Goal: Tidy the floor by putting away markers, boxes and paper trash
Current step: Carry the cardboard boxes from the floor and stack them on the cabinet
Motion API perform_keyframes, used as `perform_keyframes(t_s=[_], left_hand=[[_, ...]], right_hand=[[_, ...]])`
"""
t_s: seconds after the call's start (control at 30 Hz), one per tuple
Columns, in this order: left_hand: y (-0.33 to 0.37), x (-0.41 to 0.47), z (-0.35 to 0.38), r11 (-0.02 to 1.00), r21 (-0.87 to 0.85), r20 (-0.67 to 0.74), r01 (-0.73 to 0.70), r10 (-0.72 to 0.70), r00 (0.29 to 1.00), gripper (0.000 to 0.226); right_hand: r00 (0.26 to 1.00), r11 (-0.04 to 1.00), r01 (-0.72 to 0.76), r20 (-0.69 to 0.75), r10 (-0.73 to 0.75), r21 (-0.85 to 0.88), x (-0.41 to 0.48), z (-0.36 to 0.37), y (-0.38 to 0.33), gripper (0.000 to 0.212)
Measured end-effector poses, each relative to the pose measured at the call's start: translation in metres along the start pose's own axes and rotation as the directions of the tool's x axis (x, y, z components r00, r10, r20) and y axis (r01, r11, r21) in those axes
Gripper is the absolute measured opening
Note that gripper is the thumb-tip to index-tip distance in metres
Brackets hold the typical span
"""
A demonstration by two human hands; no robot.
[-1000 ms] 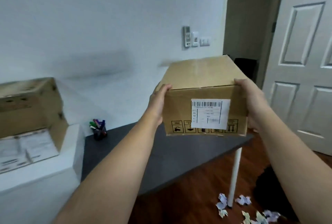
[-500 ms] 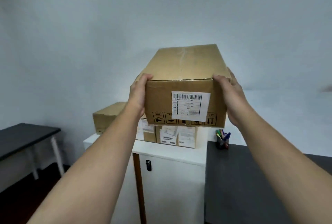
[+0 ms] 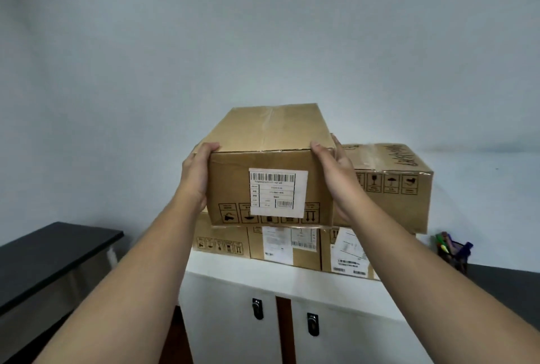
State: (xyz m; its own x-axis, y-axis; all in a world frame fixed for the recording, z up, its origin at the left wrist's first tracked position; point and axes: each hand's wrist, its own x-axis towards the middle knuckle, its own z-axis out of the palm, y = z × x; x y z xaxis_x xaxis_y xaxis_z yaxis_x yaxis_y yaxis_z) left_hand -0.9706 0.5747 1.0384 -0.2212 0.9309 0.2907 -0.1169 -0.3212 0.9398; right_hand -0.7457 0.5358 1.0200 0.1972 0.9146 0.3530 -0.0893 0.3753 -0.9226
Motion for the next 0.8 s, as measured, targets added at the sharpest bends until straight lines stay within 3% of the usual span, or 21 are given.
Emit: perform_keyframes(t_s=[0.23, 0.4, 0.5, 0.57, 0.63, 0.73, 0.8], left_hand=[[-0.052, 0.069, 0.009, 0.996, 0.024, -0.023, 0.091, -0.090, 0.996, 0.012], [-0.091, 0.114, 0.017, 0.983, 0.074, 0.000, 0.166, -0.167, 0.986, 0.017], [-0.121, 0.134, 0.018, 0.973, 0.096, -0.011, 0.211, -0.211, 0.977, 0.032], [-0.140, 0.147, 0.021, 0.971, 0.114, -0.015, 0.209, -0.209, 0.978, 0.029], [-0.156, 0.159, 0.027, 0.967, 0.141, 0.012, 0.210, -0.214, 0.977, 0.029], [-0.172, 0.180, 0.042, 0.965, 0.138, 0.094, 0.221, -0.235, 0.967, 0.050], [-0.178, 0.196, 0.054, 0.964, 0.129, 0.160, 0.234, -0.254, 0.954, 0.050]], right_hand=[[0.999, 0.998, 0.025, -0.028, -0.027, -0.058, 0.064, 0.013, 0.059, 0.071], [0.987, 0.991, -0.017, -0.158, -0.004, -0.131, 0.096, 0.019, 0.109, 0.080], [0.977, 0.975, -0.016, -0.212, -0.032, -0.223, 0.105, 0.022, 0.132, 0.065], [0.953, 0.942, 0.063, -0.261, -0.156, -0.331, 0.112, 0.028, 0.145, 0.054], [0.886, 0.857, 0.129, -0.329, -0.325, -0.500, 0.121, 0.033, 0.157, 0.041], [0.796, 0.476, 0.044, -0.257, -0.548, -0.878, 0.137, 0.028, 0.169, 0.032], [0.764, 0.281, -0.067, -0.230, -0.603, -0.957, 0.149, 0.013, 0.170, 0.038]])
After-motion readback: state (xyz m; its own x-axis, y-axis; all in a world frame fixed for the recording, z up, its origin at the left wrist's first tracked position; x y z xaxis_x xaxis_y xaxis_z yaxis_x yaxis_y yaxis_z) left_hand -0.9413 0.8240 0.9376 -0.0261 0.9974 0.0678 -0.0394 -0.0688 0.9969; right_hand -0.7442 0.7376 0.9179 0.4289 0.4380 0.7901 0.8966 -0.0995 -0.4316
